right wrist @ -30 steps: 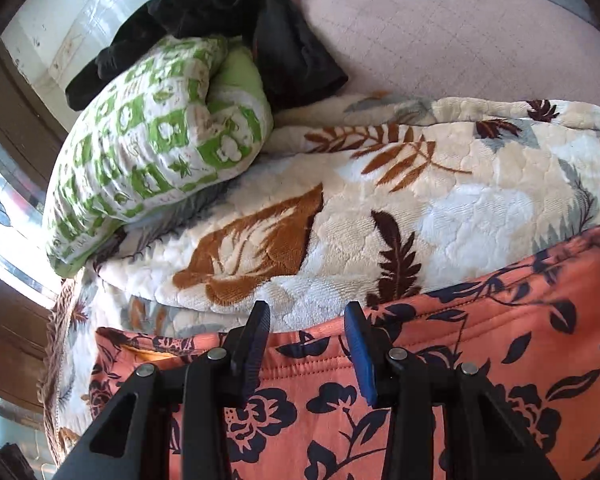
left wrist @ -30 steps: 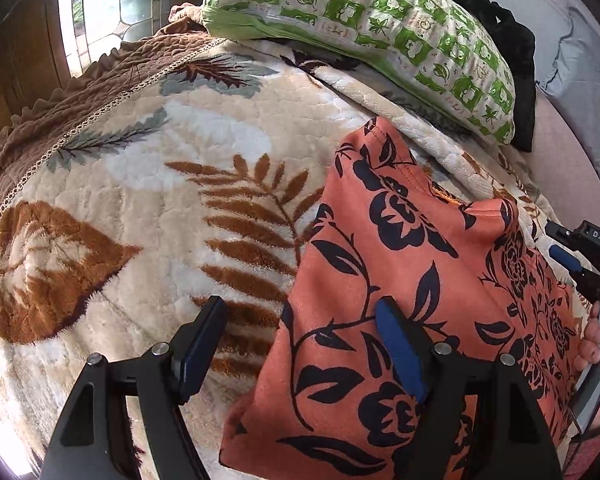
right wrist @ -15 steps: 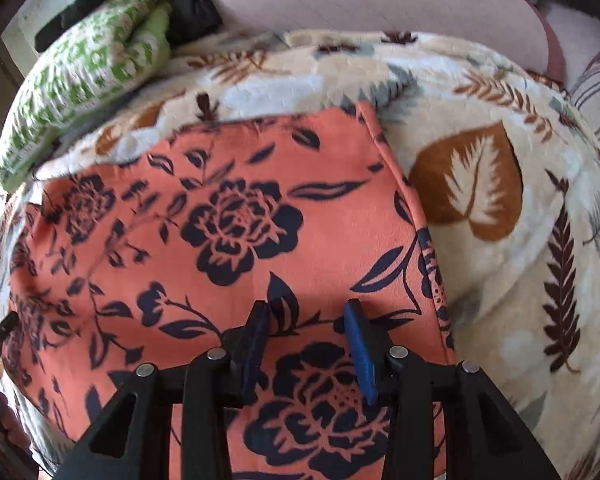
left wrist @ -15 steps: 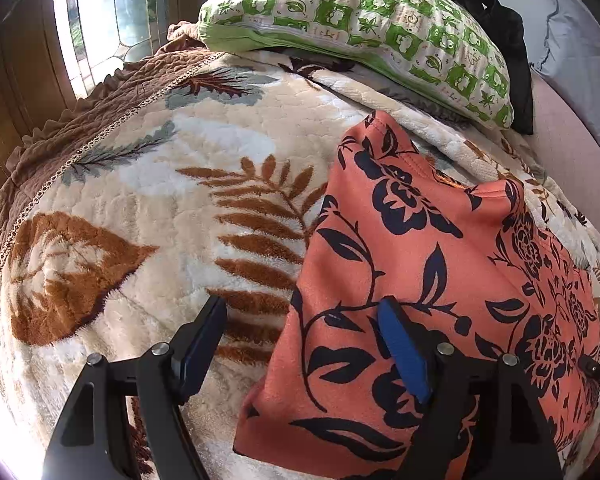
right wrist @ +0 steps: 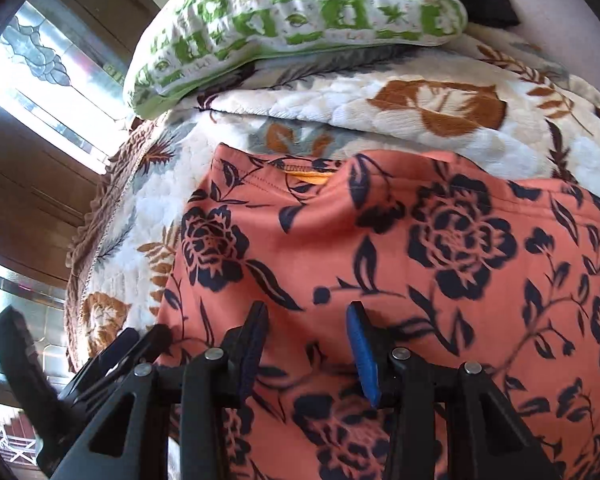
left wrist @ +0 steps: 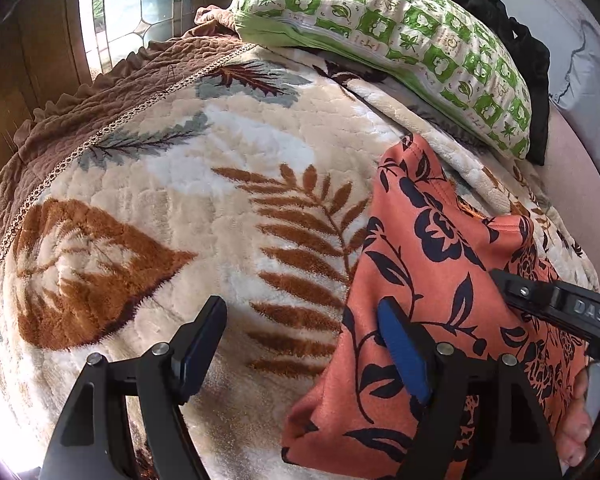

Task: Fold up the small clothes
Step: 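Press the folded top flat with both open grippers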

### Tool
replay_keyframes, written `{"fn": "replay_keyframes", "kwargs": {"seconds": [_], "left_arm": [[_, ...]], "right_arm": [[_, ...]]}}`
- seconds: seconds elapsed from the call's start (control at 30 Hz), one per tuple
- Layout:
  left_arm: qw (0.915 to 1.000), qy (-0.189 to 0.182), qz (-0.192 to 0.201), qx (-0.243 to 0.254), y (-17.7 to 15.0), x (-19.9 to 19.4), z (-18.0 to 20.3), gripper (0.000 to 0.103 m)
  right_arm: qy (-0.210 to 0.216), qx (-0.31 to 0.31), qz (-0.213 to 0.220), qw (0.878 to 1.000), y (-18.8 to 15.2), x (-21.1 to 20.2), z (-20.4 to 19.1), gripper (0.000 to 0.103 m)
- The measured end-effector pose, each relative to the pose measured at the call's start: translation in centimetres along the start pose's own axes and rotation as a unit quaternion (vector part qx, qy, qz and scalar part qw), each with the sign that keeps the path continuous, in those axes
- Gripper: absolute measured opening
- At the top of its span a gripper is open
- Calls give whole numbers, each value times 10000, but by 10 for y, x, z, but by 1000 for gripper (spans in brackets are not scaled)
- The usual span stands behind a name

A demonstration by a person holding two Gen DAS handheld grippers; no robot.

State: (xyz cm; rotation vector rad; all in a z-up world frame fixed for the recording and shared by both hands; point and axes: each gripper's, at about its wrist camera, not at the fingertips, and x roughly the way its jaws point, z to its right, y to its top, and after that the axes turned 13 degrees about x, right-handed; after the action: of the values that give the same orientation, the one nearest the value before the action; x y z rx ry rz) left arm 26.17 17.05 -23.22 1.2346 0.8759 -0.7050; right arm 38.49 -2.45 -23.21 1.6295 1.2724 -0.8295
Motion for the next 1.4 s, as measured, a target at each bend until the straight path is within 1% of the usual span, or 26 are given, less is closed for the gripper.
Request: {"fn": "replay_keyframes", "kwargs": {"seconds": [0.07, 0.13, 0.2, 0.27, 0.37, 0.43, 0.53, 0.6, 0.7, 0.77, 0.87, 0.97, 1.03, 1.07, 1.13, 1.17, 1.27, 1.4], "left_arm": [[10000, -15, -12, 18, 1, 0, 1, 79], [10000, -60, -35, 42, 2, 1, 1, 79], [9999, -115, -39, 37, 2, 0, 1, 79], [9999, -117, -16, 36, 3, -2, -1, 79], [9999, -136, -11, 47, 3, -2, -4, 79], [9999, -141, -15, 25, 3, -2, -6, 79], [9999, -115, 9, 31, 3, -4, -5, 79], [9999, -25, 49, 119, 2, -6, 0, 79], [9992, 208, 93, 334, 0, -8, 8, 79], [9986, 235, 22, 465, -3, -6, 12, 79], [9978, 278, -5, 602, -9, -6, 14, 79], [9976, 268, -19, 643, -11, -6, 9, 79], [9976, 230, -49, 648, -12, -4, 5, 79], [9975, 216, -59, 676, -13, -3, 4, 79], [9971, 194, -56, 738, -14, -3, 2, 79], [9970, 168, -55, 751, -14, -3, 1, 79], [9976, 78, -85, 685, -13, -3, -3, 79], [9975, 70, -94, 694, -13, -3, -3, 79]], "right_arm": [[-368, -79, 140, 9992, 8, 21, -11, 44], [-498, -14, 305, 9983, 24, 38, -12, 44], [-551, 5, 661, 9963, 39, 41, -13, 44], [-483, 220, 856, 9949, 52, 42, -8, 44], [-231, 603, 953, 9934, 63, 34, 5, 44], [-47, 639, 1027, 9926, 59, 19, 9, 44], [155, 566, 1093, 9923, 44, -9, 16, 44], [336, 502, 1006, 9931, 30, -27, 20, 44], [424, 247, 1052, 9932, 1, -52, 18, 44], [387, 96, 1053, 9936, -17, -62, 14, 43], [342, 2, 843, 9959, -39, -59, 11, 41], [-36, -63, 595, 9982, -53, -36, 14, 40], [-281, 128, 274, 9991, -56, -9, 25, 38], [-263, 256, 228, 9991, -57, -2, 29, 38], [-384, 181, 303, 9986, -55, -7, 21, 39], [-362, 106, 317, 9988, -53, -11, 15, 39], [29, 57, 485, 9988, -45, -20, -1, 39], [253, 75, 472, 9985, -36, -3, -23, 39]]}}
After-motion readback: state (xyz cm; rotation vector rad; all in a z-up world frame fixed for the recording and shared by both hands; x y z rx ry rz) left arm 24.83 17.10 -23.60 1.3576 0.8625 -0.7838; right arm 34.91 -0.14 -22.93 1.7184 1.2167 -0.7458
